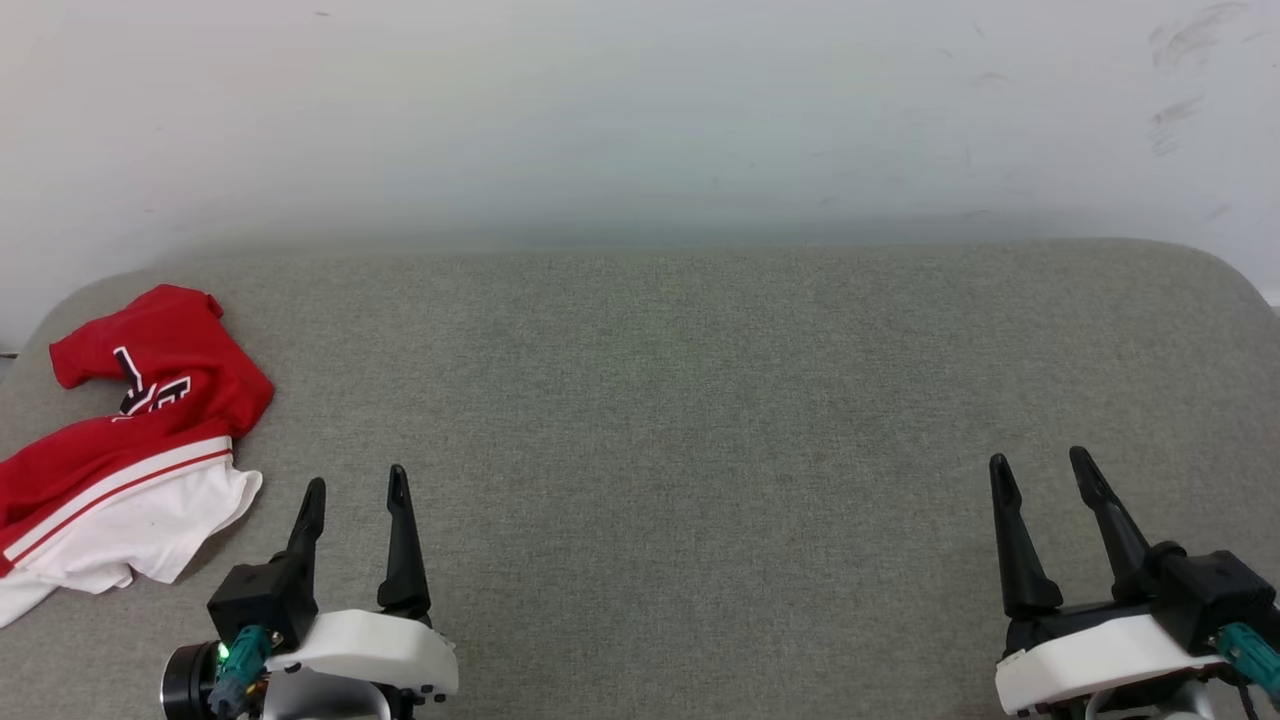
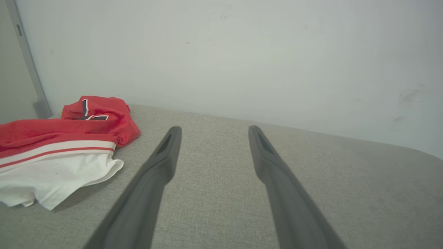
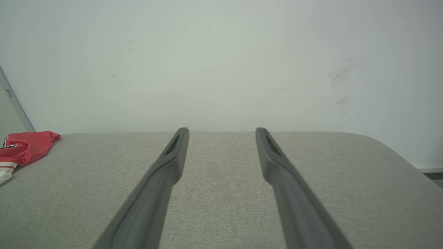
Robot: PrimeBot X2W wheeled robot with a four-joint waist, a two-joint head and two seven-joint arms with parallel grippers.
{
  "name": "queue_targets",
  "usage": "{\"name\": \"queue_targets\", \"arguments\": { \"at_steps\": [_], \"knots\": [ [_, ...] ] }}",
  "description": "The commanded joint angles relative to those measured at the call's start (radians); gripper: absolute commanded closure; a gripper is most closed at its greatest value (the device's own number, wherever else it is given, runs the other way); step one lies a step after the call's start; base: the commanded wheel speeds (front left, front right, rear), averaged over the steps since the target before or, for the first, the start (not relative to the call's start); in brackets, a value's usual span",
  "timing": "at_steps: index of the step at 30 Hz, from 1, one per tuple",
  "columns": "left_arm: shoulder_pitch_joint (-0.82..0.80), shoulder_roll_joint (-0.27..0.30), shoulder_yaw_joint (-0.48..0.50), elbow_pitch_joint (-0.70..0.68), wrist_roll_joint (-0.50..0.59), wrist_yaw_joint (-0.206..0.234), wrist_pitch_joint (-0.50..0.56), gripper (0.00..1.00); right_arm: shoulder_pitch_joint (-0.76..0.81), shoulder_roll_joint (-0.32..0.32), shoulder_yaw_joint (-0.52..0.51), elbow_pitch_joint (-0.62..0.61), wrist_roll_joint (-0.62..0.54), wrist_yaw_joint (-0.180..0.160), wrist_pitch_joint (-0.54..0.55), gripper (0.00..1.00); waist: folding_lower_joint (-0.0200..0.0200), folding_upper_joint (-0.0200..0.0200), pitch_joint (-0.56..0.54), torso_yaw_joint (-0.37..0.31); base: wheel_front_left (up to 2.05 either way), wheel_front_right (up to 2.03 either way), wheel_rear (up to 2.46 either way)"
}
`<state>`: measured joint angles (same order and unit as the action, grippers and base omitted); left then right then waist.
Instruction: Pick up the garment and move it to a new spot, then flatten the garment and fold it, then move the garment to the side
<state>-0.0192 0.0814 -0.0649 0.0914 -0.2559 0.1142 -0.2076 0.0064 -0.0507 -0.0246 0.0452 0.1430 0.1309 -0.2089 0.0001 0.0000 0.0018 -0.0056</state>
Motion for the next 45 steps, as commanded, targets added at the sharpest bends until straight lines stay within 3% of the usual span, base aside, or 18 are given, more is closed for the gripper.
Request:
{"name": "queue_targets", "arguments": {
  "at_steps": [1,25,45],
  "knots": [
    [0.007,-0.002,-0.002,-0.008,0.021,-0.006,-0.011,0.0,0.009,0.001,0.002,-0.009,-0.021,0.0,-0.009,0.0,-0.0001,0.0,0.0,0.001,0.0,0.0,0.0],
    [0.02,-0.023,0.024,0.001,0.203,-0.031,-0.059,0.0,0.021,0.001,0.007,-0.015,-0.067,0.0,-0.058,0.0,-0.0001,0.0,0.0,-0.001,0.0,0.0,0.0],
    [0.021,-0.031,0.049,0.023,0.163,-0.061,-0.058,0.0,0.022,0.001,0.002,0.011,0.0,0.0,-0.057,0.0,-0.0001,0.0,0.002,0.001,0.0,0.0,0.0]
  ]
}}
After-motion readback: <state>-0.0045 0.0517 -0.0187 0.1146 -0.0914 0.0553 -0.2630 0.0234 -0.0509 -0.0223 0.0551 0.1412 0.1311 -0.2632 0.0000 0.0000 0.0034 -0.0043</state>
